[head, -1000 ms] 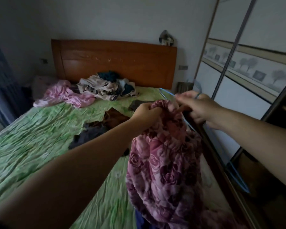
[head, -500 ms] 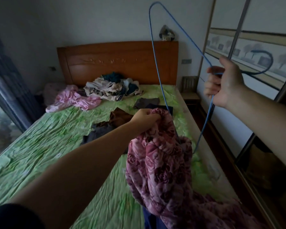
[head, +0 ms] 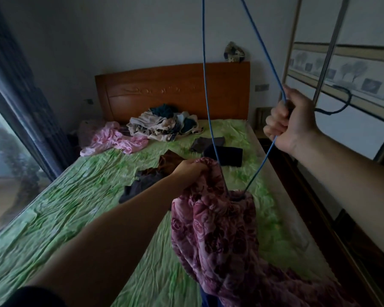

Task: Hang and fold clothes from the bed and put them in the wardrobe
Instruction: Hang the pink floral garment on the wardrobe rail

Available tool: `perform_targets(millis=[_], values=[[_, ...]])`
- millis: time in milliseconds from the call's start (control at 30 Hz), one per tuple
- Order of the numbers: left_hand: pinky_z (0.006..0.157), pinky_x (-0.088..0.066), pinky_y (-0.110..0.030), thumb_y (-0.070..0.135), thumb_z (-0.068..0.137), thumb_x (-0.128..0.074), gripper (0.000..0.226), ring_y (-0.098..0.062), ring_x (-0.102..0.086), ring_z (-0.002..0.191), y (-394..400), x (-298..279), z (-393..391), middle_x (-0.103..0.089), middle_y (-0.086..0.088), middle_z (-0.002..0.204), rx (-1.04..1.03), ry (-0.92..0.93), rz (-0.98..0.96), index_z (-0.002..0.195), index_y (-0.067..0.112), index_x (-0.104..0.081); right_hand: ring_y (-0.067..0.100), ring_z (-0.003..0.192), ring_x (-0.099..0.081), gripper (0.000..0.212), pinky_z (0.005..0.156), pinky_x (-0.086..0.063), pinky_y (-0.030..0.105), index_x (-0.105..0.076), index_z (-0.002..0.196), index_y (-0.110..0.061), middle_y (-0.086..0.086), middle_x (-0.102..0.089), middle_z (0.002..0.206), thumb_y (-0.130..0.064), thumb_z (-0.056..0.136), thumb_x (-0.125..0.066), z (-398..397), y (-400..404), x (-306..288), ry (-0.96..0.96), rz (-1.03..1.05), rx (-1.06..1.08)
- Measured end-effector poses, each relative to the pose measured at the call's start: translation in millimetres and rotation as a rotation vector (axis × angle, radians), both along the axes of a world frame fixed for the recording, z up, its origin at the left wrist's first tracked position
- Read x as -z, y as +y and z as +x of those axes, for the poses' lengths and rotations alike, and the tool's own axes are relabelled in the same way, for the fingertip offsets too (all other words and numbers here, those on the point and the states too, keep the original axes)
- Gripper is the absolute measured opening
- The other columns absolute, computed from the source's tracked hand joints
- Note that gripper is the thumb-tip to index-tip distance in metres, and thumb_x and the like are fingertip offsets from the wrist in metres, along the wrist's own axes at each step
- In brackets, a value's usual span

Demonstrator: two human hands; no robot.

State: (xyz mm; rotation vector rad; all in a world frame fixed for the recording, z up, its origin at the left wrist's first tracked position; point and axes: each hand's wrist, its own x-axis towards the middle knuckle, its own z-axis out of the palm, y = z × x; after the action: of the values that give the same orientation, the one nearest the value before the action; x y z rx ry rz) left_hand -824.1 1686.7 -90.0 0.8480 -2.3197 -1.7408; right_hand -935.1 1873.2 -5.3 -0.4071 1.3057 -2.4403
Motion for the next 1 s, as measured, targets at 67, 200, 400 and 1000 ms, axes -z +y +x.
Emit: perform_targets(millis=[67,200,400,1000], values=[[0.065,-0.056,-0.029,0.016,0.085,-0.06,0.011,-0.022,-0.064,0.066,0.2,-0.7,2.3,-0.067,-0.008,0.075,-0.043,0.006,0.07,0.088,0.011,-0.069,0.013,0.037,-0.01,0.062,0.041,-0.01,0.026,-0.025,0.039,-0.02,-0.004,-0.016,0.038,-0.046,0.092,-0.045,-0.3,0.4,19.6,-0.029,-0.001,-0.019],[0.075,-0.056,-0.037,0.015,0.085,-0.06,0.009,-0.027,-0.064,0.074,-2.0,-1.7,5.1,-0.066,-0.013,0.081,-0.106,0.028,0.167,0.081,0.009,-0.065,0.012,0.036,-0.012,0.053,0.046,-0.014,0.025,-0.028,0.047,-0.021,-0.005,-0.016,0.036,-0.038,0.096,-0.04,2.5,1.8,58.3,-0.127,-0.044,-0.001],[0.06,-0.054,-0.027,0.012,0.084,-0.059,0.013,-0.023,-0.063,0.063,5.9,-10.7,2.0,-0.066,-0.011,0.071,-0.083,0.116,0.227,0.074,0.009,-0.066,0.012,0.03,-0.011,0.062,0.043,-0.008,0.024,-0.025,0.037,-0.023,-0.005,-0.015,0.035,-0.027,0.098,-0.032,9.8,-6.2,115.5,-0.157,0.036,-0.04],[0.077,-0.056,-0.032,0.001,0.089,-0.054,0.026,-0.022,-0.064,0.079,-26.2,-45.5,10.3,-0.066,-0.005,0.076,0.026,0.185,-0.182,0.075,0.019,-0.067,0.022,0.061,-0.042,0.041,0.057,-0.028,0.03,-0.045,0.059,-0.016,0.012,-0.043,0.064,-0.042,0.085,-0.061,6.7,57.2,86.3,0.161,0.95,0.31]])
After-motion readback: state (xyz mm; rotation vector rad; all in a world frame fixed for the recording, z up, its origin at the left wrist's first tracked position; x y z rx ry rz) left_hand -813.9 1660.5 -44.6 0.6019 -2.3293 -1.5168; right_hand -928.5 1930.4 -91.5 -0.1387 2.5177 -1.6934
